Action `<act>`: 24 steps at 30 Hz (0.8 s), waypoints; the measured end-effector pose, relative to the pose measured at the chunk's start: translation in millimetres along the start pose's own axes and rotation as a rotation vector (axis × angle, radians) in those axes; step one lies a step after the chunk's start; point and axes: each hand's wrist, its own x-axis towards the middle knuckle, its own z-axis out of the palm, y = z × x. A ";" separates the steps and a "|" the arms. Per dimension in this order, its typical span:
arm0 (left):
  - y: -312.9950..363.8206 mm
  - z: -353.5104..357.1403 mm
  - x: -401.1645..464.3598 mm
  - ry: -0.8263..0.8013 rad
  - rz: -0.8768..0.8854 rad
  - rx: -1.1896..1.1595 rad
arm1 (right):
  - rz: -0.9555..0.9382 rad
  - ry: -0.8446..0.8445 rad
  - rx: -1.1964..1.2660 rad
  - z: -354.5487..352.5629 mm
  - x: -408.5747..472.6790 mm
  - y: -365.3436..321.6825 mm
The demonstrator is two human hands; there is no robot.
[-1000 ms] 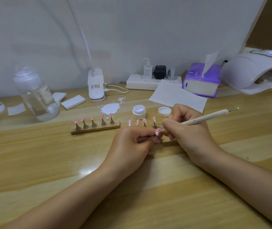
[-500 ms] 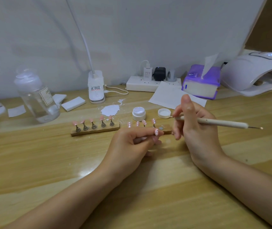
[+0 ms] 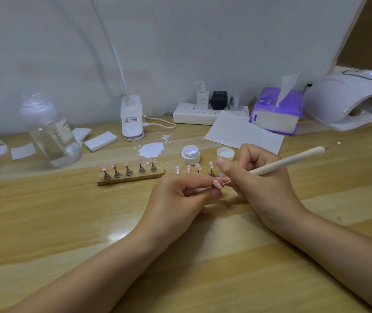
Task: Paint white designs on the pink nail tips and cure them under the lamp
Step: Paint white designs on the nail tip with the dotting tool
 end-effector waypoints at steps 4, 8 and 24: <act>-2.2 -0.1 0.4 0.016 -0.015 -0.031 | 0.040 0.053 0.082 1.4 0.2 -0.2; -5.0 0.0 1.9 0.043 -0.023 -0.018 | 0.053 0.078 0.104 0.9 1.9 2.7; -3.9 0.8 2.2 0.028 0.001 -0.009 | 0.045 0.024 0.056 3.3 0.5 -2.6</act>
